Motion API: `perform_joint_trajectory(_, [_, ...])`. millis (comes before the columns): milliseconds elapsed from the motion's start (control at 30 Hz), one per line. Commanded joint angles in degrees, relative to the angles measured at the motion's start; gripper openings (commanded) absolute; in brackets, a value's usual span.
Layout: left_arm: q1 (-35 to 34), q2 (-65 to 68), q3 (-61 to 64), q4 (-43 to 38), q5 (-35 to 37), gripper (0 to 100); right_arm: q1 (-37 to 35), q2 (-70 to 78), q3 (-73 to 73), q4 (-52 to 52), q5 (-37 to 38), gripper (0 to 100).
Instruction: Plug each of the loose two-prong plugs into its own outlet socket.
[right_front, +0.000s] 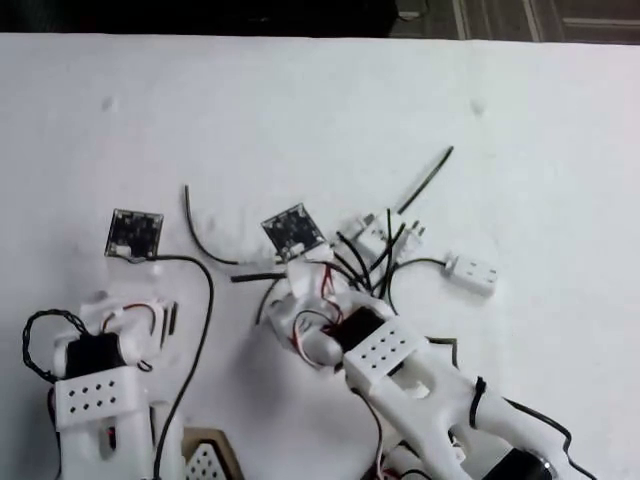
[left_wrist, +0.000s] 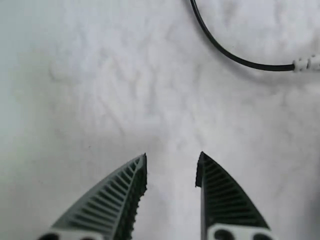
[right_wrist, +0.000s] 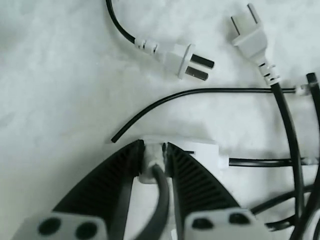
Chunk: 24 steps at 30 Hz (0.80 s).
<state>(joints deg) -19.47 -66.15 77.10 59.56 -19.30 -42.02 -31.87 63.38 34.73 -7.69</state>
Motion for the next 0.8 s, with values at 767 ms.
perform_joint_trajectory(767, [-0.48, -0.75, -0.09, -1.05, -0.70, 17, -2.07, 8.75, -0.62, 4.70, 6.86, 1.7])
